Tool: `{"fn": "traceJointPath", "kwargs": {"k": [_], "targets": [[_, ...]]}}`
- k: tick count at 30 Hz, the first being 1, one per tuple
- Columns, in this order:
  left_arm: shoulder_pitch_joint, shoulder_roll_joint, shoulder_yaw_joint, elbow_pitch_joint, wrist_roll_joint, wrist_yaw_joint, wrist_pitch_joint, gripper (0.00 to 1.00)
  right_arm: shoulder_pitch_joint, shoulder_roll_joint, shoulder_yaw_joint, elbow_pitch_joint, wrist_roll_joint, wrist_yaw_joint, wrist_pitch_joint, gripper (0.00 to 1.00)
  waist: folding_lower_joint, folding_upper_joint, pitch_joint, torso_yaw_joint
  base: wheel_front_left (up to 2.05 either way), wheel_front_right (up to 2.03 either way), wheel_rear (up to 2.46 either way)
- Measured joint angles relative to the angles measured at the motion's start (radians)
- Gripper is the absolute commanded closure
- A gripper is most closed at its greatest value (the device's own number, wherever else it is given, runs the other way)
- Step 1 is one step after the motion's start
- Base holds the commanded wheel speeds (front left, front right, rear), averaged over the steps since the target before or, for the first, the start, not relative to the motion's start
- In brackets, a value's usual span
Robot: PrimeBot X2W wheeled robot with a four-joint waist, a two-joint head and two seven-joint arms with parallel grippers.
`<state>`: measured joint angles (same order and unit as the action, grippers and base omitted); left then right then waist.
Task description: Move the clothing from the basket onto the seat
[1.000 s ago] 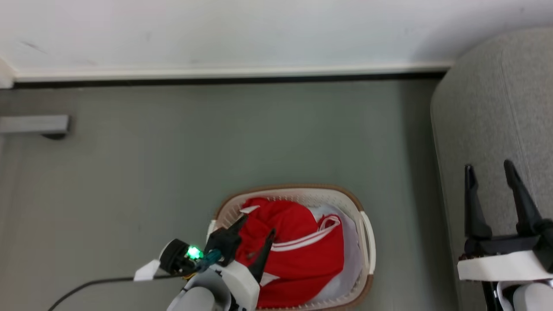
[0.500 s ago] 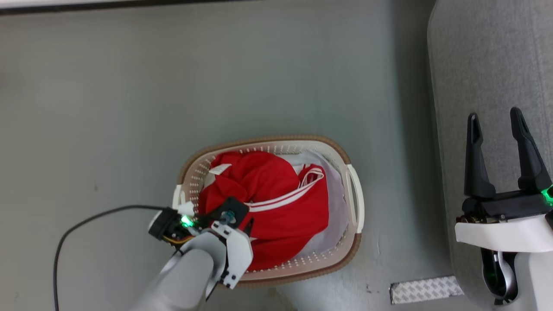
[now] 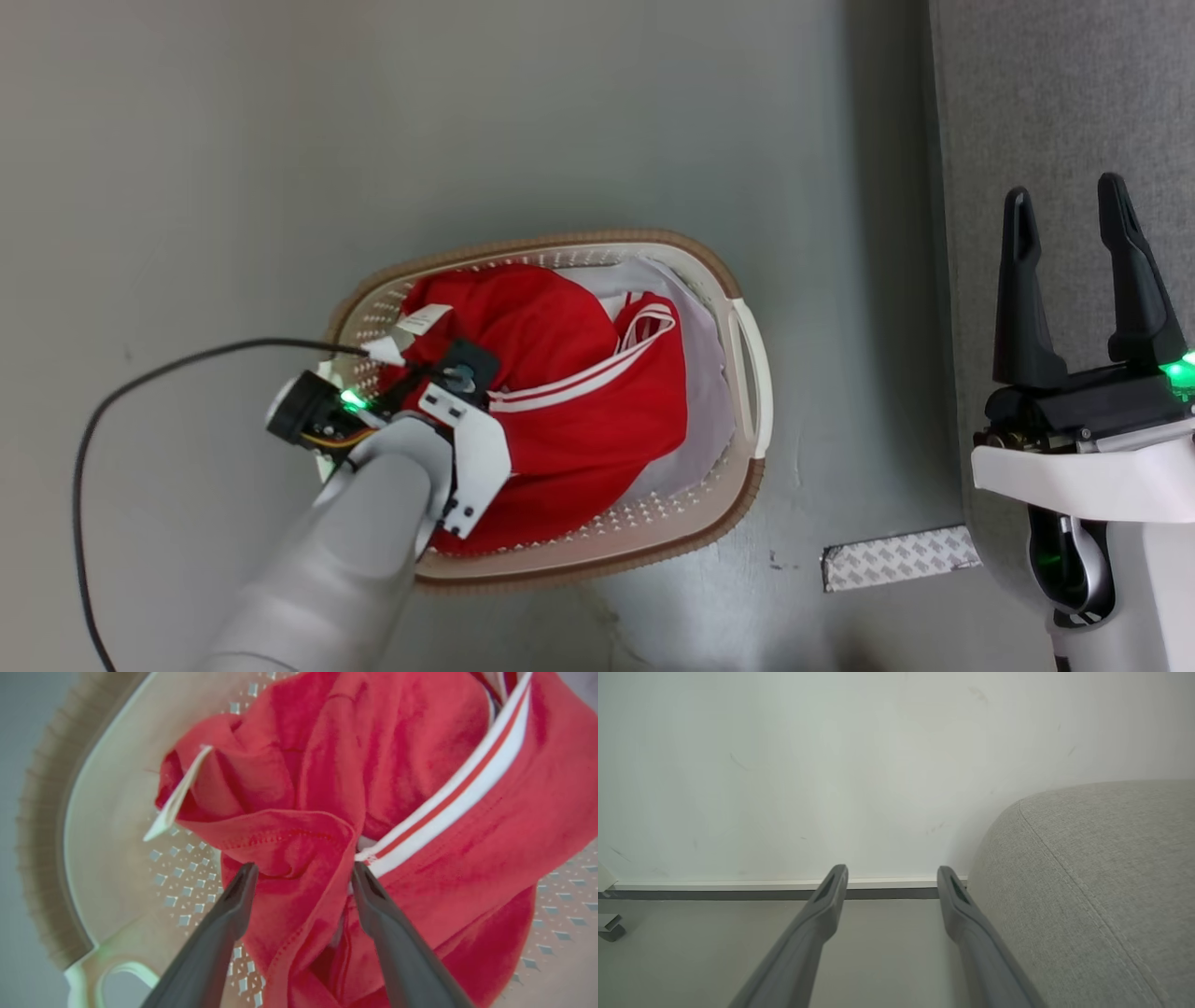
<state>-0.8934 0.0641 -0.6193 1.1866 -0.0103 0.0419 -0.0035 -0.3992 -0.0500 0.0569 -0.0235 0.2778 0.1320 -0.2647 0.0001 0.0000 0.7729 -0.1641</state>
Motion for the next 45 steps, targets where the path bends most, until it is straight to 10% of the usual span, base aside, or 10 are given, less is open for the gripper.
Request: {"fn": "traceJointPath", "kwargs": {"k": [8, 9, 10, 11, 27, 45], "targets": [[-0.049, 0.005, 0.005, 0.042, -0.019, -0.014, 0.028, 0.02, -0.010, 0.000, 0.007, -0.007, 0.026, 0.000, 0.000, 0.00, 0.0000, 0.0000, 0.047, -0.026, 0.00, 0.00, 0.00], [-0.055, 0.005, 0.004, 0.045, -0.020, -0.013, 0.028, 0.67, -0.011, 0.000, 0.006, -0.007, 0.028, 0.000, 0.000, 0.00, 0.0000, 0.0000, 0.052, -0.028, 0.00, 0.00, 0.00], [-0.058, 0.006, 0.003, 0.048, -0.020, -0.013, 0.028, 0.98, -0.012, 0.000, 0.006, -0.007, 0.030, 0.000, 0.000, 0.00, 0.0000, 0.0000, 0.055, -0.030, 0.00, 0.00, 0.00], [-0.060, 0.006, 0.001, 0.053, -0.020, -0.013, 0.028, 1.00, -0.012, 0.000, 0.005, -0.007, 0.031, 0.000, 0.000, 0.00, 0.0000, 0.0000, 0.058, -0.031, 0.00, 0.00, 0.00], [0.112, -0.015, 0.027, -0.114, -0.258, -0.094, -0.188, 1.00, 0.089, 0.001, -0.069, 0.061, -0.033, 0.000, 0.000, 0.00, -0.0002, 0.0000, -0.126, 0.036, 0.00, 0.00, 0.00], [0.403, -0.010, -0.095, -0.515, -0.459, -0.024, -0.164, 1.00, 0.347, 0.001, -0.082, 0.138, -0.062, 0.000, 0.000, 0.00, -0.0004, 0.0001, -0.550, 0.157, 0.00, 0.00, 0.00]]}}
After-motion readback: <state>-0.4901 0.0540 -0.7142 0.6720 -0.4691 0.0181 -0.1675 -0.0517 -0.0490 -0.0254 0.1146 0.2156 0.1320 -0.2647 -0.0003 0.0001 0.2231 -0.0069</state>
